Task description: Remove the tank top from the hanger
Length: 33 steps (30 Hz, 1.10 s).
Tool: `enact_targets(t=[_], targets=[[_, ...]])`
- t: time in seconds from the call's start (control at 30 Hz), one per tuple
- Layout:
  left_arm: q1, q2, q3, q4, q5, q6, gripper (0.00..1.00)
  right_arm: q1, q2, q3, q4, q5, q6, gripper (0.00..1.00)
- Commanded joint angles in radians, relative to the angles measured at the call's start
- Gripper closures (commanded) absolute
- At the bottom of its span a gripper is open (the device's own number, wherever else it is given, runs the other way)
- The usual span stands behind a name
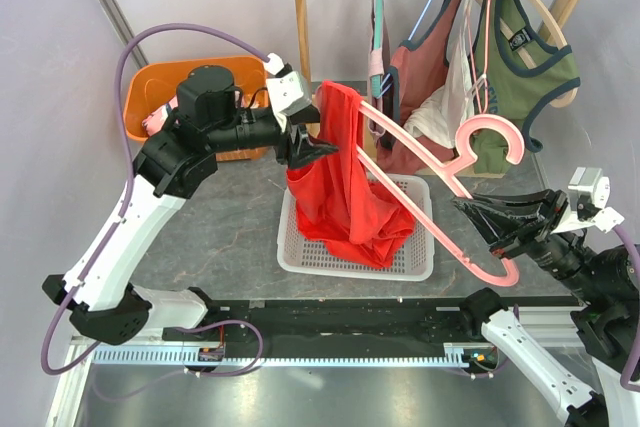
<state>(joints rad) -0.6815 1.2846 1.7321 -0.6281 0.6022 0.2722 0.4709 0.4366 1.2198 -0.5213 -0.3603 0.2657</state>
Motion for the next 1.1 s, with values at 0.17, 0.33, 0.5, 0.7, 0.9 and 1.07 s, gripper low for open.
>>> enact_targets(t=[0.17,0.33,0.5,0.7,0.9,1.07], targets=[[-0.023,0.019,0.067,0.033,-0.011,-0.010,0.85,0.000,0.021,-0.025,0.080,-0.008,0.009,1.00],[-0.021,0.013,0.099,0.033,-0.042,-0.011,0.93,0.000,0.007,-0.005,-0.006,0.010,-0.006,1.00],[-0.020,-0.025,0.141,0.024,-0.103,0.018,0.98,-0.002,-0.015,0.024,-0.117,0.058,-0.033,1.00],[-0.006,-0.028,0.245,0.033,-0.186,0.061,0.98,0.000,-0.027,0.081,-0.276,0.087,-0.036,1.00],[-0.004,-0.004,0.247,0.059,-0.245,0.073,0.98,0.000,-0.006,0.194,-0.442,0.075,-0.031,1.00],[-0.004,0.007,0.176,0.061,-0.185,0.030,0.98,0.000,-0.007,0.322,-0.502,0.269,-0.016,1.00]])
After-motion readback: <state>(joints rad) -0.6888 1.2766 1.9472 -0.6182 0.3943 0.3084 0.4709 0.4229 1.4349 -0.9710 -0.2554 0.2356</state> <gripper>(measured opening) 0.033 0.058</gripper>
